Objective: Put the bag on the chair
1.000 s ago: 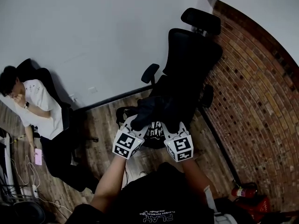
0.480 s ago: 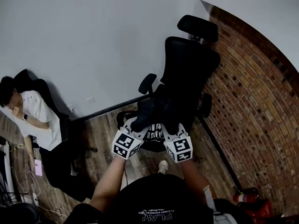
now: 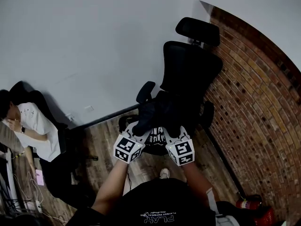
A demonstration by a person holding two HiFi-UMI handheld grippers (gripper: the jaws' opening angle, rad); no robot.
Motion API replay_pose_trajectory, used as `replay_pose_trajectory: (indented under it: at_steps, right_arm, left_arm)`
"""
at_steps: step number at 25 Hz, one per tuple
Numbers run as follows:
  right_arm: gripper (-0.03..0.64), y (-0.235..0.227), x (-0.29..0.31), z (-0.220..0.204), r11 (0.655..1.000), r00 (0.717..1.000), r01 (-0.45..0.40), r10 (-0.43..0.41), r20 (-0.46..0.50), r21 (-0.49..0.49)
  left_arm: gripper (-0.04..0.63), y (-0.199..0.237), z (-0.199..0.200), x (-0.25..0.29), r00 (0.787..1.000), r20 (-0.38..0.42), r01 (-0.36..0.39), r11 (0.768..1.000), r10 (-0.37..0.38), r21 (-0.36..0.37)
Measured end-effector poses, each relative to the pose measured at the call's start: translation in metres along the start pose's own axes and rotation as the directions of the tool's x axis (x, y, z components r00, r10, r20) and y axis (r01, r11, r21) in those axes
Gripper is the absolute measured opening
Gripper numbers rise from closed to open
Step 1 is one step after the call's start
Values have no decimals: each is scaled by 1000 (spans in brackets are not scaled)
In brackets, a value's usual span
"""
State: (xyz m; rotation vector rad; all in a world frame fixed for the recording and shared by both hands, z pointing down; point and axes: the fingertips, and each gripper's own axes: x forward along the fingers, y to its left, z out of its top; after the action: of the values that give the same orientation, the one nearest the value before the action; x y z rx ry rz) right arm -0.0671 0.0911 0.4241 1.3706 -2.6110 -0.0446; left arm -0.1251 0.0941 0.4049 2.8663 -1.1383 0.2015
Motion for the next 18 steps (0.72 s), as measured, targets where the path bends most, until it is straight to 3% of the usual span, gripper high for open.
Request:
replay_pose_trajectory:
  at_steps: [18]
  right_arm:
    - [41,-107,57,-25,999,999,-16,17,-38,33]
  left_arm:
    - [78,38,-6,122,998,-56,8,999,-10,-32]
